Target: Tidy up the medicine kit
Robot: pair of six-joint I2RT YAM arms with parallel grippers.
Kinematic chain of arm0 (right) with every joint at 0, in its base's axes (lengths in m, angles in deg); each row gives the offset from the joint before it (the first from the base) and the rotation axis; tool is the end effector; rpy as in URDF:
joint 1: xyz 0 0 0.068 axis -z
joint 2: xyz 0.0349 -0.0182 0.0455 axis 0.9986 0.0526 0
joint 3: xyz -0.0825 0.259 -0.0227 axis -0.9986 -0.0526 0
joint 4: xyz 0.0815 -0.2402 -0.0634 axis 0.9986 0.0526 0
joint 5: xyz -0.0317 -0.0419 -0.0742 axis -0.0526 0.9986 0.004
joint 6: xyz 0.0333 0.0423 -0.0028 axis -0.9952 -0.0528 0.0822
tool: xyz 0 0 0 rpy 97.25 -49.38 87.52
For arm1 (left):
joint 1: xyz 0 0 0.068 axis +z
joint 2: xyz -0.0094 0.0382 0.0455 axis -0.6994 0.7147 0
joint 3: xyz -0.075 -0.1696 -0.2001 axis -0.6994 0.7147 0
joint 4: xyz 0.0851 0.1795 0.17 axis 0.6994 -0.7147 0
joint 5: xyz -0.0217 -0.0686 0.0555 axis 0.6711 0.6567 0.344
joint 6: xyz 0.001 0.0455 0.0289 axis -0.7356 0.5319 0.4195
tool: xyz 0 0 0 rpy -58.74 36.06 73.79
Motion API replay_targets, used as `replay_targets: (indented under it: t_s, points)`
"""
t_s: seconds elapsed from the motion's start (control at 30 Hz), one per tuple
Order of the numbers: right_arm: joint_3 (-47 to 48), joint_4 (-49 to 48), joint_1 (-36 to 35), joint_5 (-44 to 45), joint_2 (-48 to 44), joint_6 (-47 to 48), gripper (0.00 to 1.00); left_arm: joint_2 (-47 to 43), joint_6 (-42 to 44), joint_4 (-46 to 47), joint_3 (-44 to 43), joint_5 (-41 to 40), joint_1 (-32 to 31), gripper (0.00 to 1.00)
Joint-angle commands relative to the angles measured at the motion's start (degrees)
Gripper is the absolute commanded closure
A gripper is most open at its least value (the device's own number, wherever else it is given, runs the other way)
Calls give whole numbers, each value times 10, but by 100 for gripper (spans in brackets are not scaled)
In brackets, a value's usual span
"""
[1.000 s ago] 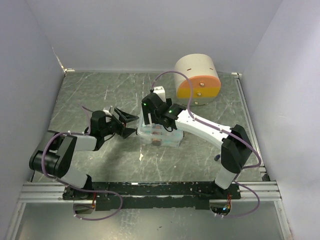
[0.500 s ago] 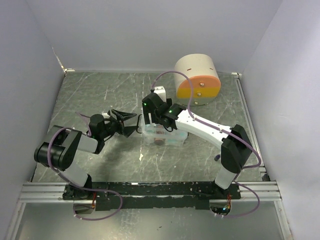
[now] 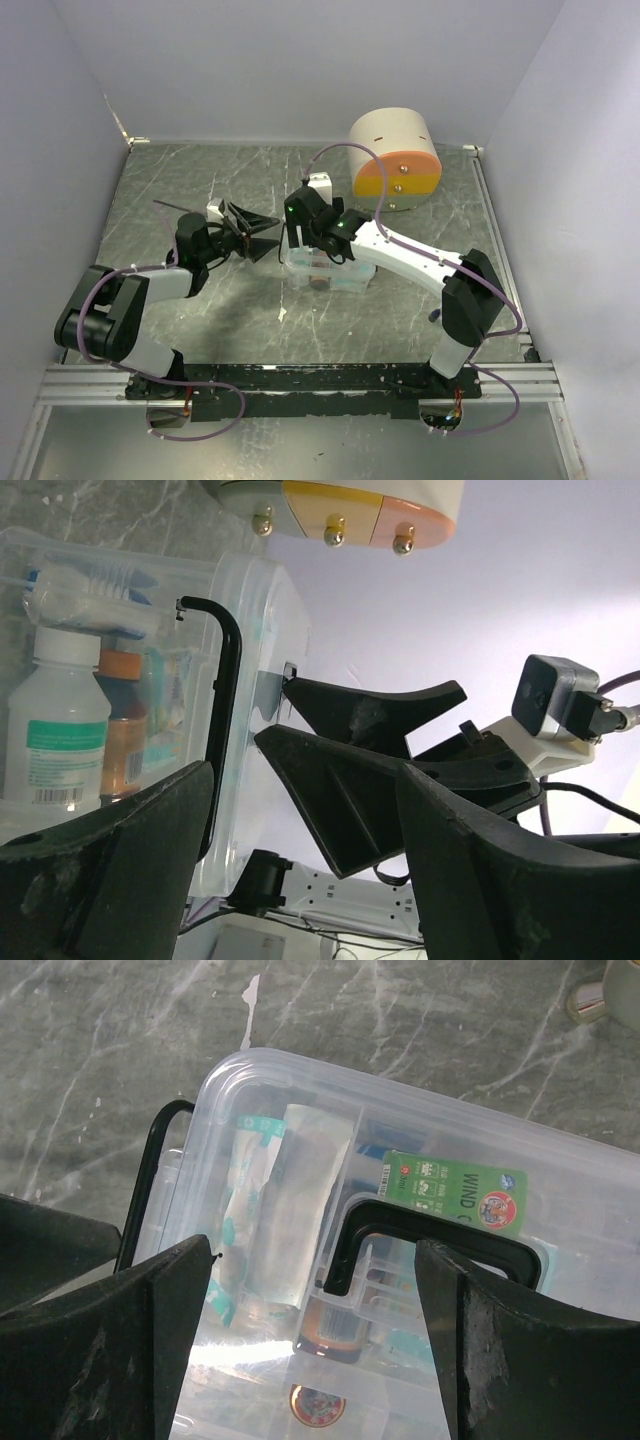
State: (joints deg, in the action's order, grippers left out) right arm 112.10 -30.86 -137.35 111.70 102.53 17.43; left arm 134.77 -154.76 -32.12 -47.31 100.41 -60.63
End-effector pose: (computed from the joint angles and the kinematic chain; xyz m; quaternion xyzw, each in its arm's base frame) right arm 0.2511 0.2783 0.2723 -0.0688 0.9150 0.0586 0.3931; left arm 0.2612 -0.0984 0.1812 -0.2830 0.6968 -0.6386 0.1630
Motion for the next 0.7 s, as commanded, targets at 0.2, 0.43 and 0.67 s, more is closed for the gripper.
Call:
replay_targets:
  t_s: [0.2,0.43,0.67]
  points:
    - [-36,52,-3,-9,20,1,18,0,67,-41,-41,36,-39,19]
    - [-43,45,-2,-15,14,-2,20,-32,174,-232,-86,1,-40,30]
    - [-60,28,9,-29,1,-13,23,-43,253,-346,-134,-20,-45,40]
